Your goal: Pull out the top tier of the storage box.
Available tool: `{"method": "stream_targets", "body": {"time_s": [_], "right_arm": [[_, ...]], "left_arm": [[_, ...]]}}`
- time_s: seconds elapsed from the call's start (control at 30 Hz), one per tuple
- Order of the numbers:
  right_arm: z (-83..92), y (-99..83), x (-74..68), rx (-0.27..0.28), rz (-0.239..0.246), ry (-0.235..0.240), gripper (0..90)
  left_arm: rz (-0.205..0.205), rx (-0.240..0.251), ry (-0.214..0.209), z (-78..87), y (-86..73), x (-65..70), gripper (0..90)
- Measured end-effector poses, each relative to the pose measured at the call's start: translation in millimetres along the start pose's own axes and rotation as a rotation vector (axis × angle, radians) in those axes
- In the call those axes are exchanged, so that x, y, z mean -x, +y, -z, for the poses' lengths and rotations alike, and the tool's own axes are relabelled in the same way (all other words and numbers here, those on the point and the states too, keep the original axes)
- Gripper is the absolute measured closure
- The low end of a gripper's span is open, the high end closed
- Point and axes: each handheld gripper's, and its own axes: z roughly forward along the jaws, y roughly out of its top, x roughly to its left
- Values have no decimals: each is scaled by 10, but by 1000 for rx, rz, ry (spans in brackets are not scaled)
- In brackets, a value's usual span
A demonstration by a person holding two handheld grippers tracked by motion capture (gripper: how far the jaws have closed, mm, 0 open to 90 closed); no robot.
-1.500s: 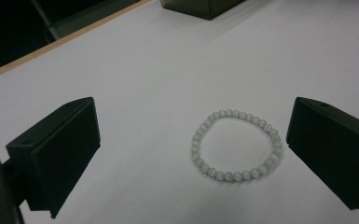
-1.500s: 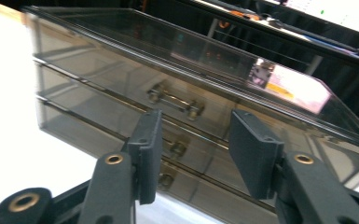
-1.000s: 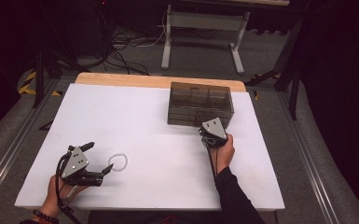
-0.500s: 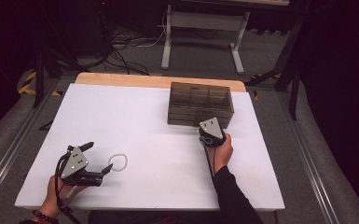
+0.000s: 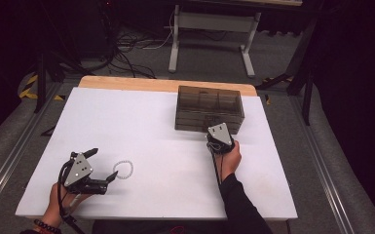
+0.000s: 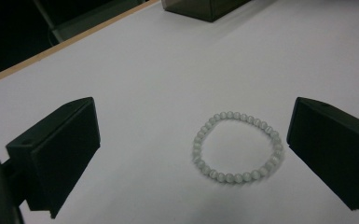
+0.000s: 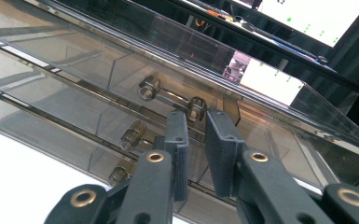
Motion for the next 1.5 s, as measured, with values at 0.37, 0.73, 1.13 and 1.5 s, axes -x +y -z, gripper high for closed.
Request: {"method": "stream_targets", "body": {"time_s": [0.37, 0.73, 1.13, 1.5], "right_arm": [[3, -6, -6, 1, -26, -4, 814], [9, -10, -12, -2, -44, -5, 822], [17, -22, -11, -23, -41, 1, 879], [8, 6, -55, 2, 29, -18, 745]], "left_arm": [[-3, 0, -4, 6, -2, -4, 46], [-8, -5, -4, 3, -5, -7, 48], [-4, -5, -3, 0, -7, -7, 46], [-10, -10, -5, 2, -6, 0, 46]]}}
